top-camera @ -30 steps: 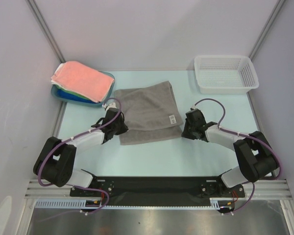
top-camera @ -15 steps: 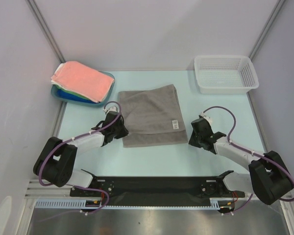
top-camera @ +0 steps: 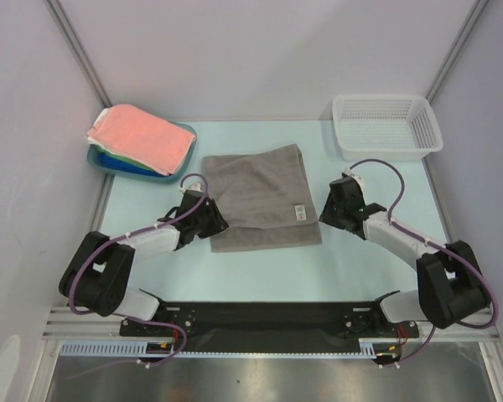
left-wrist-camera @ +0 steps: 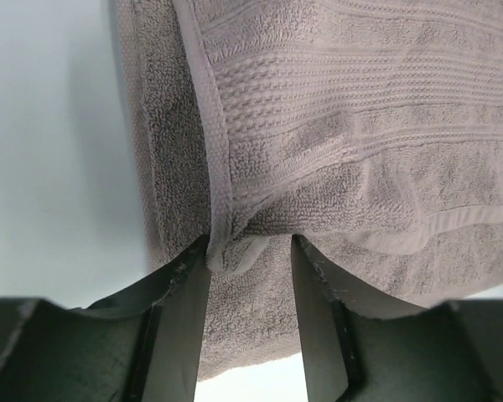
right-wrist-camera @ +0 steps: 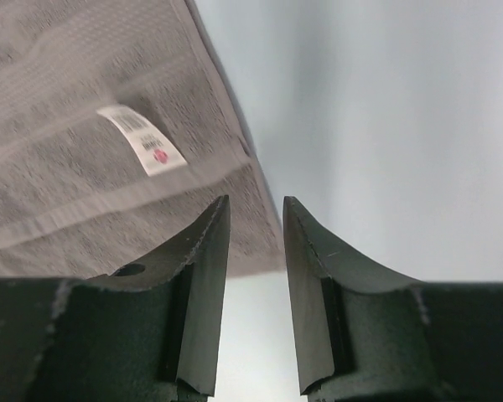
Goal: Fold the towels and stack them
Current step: Fold the towel
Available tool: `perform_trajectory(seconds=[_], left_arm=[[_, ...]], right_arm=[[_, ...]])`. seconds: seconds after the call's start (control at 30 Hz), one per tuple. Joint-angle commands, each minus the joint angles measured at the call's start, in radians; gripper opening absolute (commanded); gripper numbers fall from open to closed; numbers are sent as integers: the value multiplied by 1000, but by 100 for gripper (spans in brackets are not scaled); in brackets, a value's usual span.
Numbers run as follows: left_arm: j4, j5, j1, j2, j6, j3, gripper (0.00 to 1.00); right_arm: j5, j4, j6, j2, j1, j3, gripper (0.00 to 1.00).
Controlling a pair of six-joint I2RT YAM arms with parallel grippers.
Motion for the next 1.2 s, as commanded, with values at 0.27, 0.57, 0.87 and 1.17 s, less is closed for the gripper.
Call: perform_trajectory(seconds=[0.27, 0.57, 0.87, 1.17], left_arm=[[-50, 6, -5, -87, -25, -12, 47], [-45, 12, -5, -86, -24, -26, 41], [-70, 1, -5, -89, -11, -23, 35], [-97, -3, -4, -98, -5, -19, 29]], right_arm=[[-85, 111, -59, 202, -11, 124, 36], [-67, 122, -71, 243, -18, 129, 37], [-73, 148, -70, 280, -24, 118, 38], [-73, 162, -71, 292, -31, 108, 27]])
